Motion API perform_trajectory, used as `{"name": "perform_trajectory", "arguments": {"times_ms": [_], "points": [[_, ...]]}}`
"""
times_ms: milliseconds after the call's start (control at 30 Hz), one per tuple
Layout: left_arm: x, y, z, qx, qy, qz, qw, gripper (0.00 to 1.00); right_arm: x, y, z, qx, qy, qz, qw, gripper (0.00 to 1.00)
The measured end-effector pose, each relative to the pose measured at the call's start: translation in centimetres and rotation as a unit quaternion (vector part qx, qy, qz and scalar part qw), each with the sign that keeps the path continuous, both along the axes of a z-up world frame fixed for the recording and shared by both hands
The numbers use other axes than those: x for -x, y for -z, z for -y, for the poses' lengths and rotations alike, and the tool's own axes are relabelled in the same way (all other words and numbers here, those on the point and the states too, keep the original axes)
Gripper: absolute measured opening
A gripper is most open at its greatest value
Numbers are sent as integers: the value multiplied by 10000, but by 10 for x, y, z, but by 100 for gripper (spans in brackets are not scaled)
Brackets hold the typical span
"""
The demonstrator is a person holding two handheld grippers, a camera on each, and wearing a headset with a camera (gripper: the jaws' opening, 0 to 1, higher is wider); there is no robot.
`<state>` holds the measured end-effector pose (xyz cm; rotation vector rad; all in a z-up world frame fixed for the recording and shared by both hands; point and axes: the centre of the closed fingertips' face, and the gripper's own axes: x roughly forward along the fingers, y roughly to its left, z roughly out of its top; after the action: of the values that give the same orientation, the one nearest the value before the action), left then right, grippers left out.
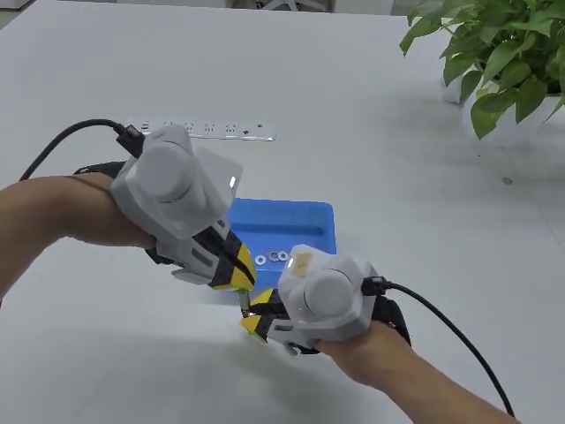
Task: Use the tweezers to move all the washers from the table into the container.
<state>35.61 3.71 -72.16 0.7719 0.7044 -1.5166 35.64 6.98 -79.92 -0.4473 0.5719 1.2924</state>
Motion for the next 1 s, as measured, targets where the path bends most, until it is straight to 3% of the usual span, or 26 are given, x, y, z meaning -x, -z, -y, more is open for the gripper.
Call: {"name": "perform_trajectory", "arguments": {"times_ms": [467,1000], "points": [[3,-1,0,-7,-2,15,10000,5,3,-1,1,42,0,8,10000,8],[9,-28,0,63,32,56,10000,5,6,-25,2,-20,45,120,9999,9]]}}
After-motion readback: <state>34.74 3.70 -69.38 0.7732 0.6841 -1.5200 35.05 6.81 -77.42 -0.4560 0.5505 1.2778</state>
